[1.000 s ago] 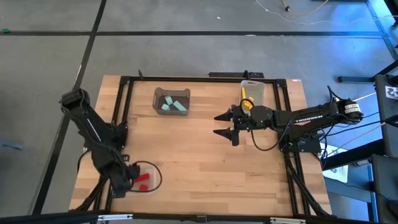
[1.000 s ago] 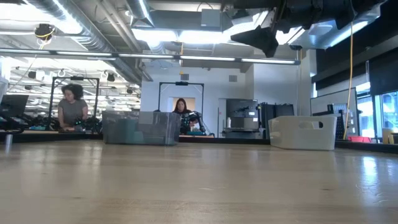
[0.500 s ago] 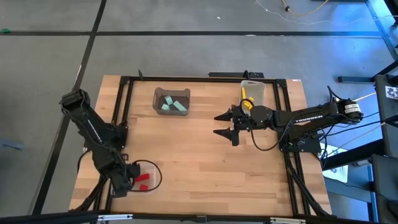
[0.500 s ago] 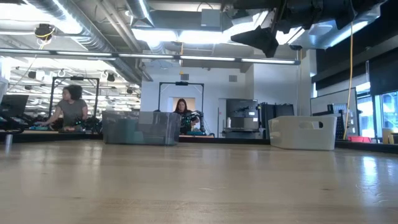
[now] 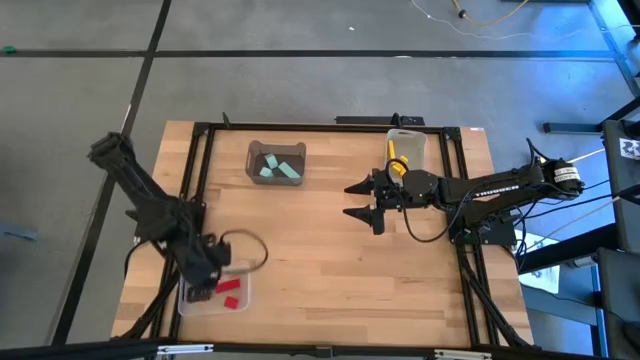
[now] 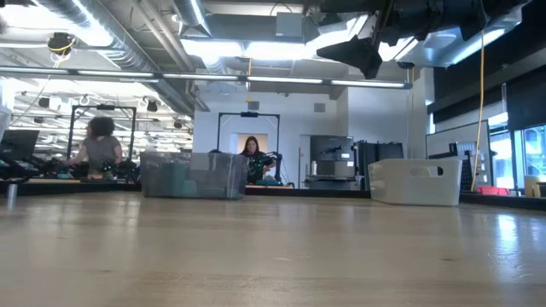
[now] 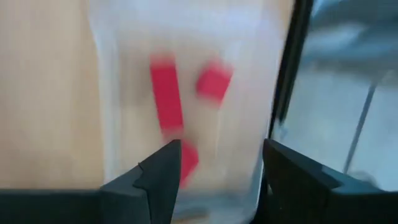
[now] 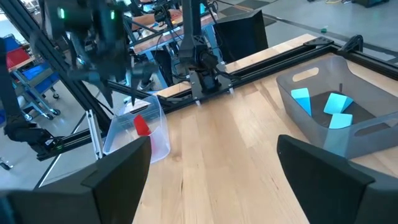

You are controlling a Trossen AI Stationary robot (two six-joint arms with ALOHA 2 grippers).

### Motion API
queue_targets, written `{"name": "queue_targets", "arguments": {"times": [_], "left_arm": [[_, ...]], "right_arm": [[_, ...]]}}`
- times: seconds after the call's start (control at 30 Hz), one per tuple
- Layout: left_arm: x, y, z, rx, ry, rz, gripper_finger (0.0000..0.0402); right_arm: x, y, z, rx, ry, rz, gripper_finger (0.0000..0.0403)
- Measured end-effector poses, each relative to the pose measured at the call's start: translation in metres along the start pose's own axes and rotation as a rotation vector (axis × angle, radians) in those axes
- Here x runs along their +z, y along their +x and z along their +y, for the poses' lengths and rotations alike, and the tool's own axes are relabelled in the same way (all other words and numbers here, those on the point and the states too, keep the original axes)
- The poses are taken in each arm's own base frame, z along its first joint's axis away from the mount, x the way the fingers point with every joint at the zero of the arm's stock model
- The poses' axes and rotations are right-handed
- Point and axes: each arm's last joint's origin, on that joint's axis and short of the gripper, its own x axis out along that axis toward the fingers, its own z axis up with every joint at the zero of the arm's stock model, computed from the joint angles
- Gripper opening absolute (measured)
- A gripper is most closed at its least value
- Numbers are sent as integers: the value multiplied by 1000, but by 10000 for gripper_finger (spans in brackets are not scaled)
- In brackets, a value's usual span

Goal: Sort & place blocks by color
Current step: Return to Home Position

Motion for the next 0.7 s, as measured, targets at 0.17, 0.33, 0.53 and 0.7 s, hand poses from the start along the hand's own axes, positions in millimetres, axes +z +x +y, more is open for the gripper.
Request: {"name": "queue_targets", "arguments": {"times": [0.17, 0.33, 0.53, 0.7], "left_arm": [[28, -44, 7, 43, 84, -381, 213], [57, -88, 21, 243, 228, -753, 213], [73, -122, 47, 383, 251, -1068, 191], [69, -129, 64, 299, 292, -1205, 134]], "right_arm": [[0, 0, 0, 0, 0, -1, 349], [0, 0, 0, 1, -1, -2, 349], [4, 0, 1, 16, 0, -40, 349], [4, 0, 2, 16, 0, -42, 349]]}}
